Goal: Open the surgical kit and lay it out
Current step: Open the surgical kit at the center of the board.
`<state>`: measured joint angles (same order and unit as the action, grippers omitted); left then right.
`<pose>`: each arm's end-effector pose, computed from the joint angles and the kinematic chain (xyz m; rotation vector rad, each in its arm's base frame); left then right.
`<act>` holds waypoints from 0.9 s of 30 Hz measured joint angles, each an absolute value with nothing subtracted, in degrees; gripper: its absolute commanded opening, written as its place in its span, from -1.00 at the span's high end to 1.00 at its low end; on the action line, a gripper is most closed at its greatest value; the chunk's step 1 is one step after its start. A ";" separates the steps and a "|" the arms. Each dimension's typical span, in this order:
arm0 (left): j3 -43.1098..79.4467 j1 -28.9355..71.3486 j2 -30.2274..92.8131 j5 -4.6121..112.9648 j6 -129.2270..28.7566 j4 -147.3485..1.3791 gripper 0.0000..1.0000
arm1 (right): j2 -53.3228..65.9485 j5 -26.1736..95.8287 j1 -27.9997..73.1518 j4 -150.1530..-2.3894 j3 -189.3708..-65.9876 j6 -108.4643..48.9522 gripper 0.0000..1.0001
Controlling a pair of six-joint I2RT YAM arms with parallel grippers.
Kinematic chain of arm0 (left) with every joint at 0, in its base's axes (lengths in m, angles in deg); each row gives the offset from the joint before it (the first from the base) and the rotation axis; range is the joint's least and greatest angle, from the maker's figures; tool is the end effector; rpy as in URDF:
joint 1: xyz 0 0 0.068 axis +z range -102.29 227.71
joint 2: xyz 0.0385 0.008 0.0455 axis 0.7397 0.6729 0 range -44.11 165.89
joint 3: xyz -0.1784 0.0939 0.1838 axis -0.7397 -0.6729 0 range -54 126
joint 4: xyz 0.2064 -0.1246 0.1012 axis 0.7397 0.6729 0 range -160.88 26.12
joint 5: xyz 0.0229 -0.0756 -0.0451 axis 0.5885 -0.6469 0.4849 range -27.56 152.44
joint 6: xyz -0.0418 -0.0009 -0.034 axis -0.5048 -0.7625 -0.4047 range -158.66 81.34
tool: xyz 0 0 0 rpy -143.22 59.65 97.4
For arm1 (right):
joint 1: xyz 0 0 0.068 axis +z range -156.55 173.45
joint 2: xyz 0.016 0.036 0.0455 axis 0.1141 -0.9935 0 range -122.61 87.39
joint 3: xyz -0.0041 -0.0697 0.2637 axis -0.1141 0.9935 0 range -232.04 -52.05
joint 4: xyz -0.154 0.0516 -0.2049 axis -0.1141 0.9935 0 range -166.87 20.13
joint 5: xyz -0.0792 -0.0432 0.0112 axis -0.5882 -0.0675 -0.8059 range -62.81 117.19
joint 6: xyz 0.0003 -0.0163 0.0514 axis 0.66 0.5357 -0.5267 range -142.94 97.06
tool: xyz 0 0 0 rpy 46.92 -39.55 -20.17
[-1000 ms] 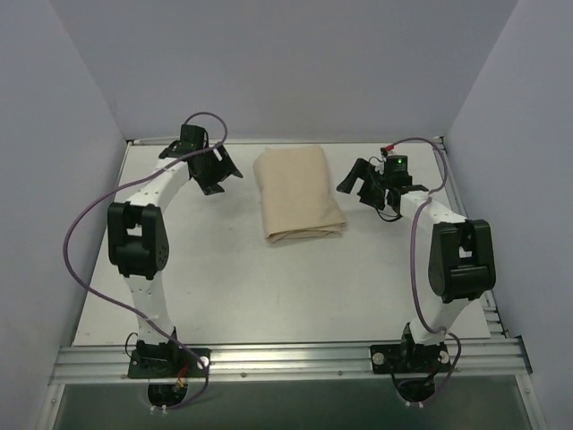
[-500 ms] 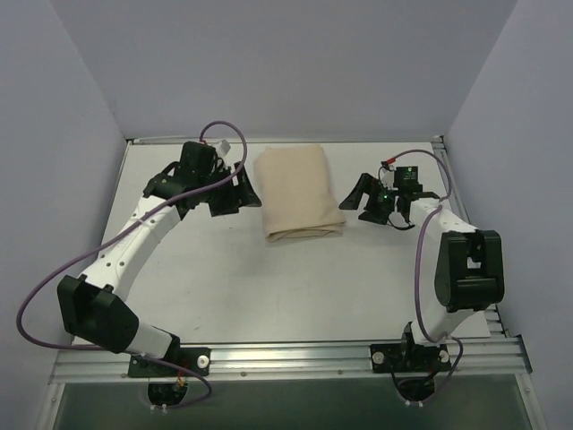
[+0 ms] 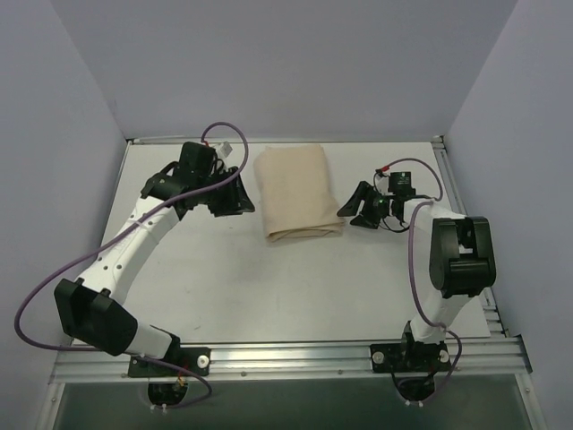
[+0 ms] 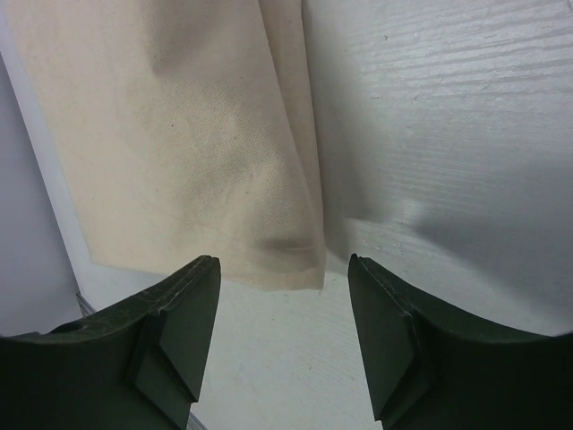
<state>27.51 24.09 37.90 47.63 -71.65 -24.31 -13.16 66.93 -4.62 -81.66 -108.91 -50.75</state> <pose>0.2737 -0.1296 0.3535 -0.0770 2.4986 -0.7509 0.3648 0.0352 0.1835 0.1242 2.2671 1.0561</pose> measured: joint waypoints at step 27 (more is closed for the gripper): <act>36.26 13.14 46.91 49.20 -61.70 -27.75 -0.38 | -13.09 71.00 -4.40 -84.92 -108.73 -58.23 1.00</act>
<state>36.26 13.14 46.91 49.20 -61.70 -27.75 -13.09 71.00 -4.40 -84.92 -108.73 -58.23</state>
